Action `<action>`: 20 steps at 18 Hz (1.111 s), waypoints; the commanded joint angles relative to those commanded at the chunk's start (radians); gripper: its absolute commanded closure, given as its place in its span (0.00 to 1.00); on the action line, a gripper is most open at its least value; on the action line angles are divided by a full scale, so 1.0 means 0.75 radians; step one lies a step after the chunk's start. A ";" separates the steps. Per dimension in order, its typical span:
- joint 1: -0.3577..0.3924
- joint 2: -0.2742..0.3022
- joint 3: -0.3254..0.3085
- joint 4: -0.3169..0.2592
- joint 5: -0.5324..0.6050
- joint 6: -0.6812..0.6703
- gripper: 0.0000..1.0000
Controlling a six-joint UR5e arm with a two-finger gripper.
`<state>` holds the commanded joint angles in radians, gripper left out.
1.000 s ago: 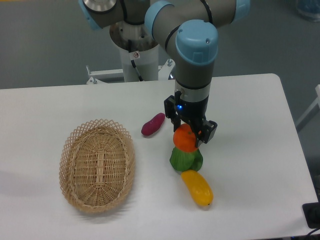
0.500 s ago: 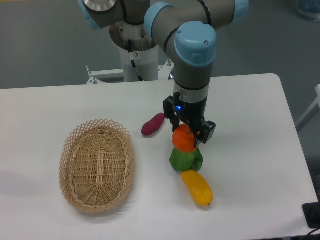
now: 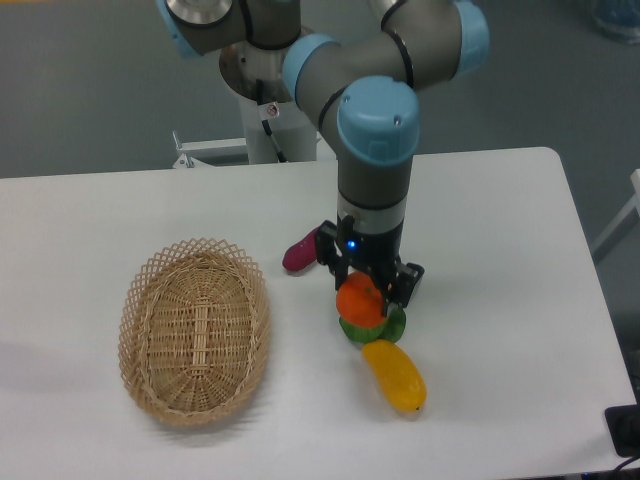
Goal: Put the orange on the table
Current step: 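Carry the orange up and away from the bok choy, then lower the orange onto the table beside the bok choy and open gripper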
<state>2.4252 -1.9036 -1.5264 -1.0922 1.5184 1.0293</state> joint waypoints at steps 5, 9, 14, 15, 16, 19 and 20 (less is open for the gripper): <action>0.057 -0.012 -0.014 -0.002 0.017 -0.085 0.42; 0.141 -0.027 -0.030 -0.002 0.013 -0.196 0.42; 0.282 -0.108 -0.094 0.028 0.017 -0.152 0.42; 0.296 -0.123 -0.096 0.041 0.019 -0.099 0.42; 0.309 -0.133 -0.110 0.049 0.019 -0.054 0.42; 0.331 -0.172 -0.125 0.076 0.019 0.030 0.42; 0.339 -0.184 -0.133 0.090 0.023 0.065 0.42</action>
<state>2.6798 -2.0416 -1.6260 -1.0248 1.5355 1.0781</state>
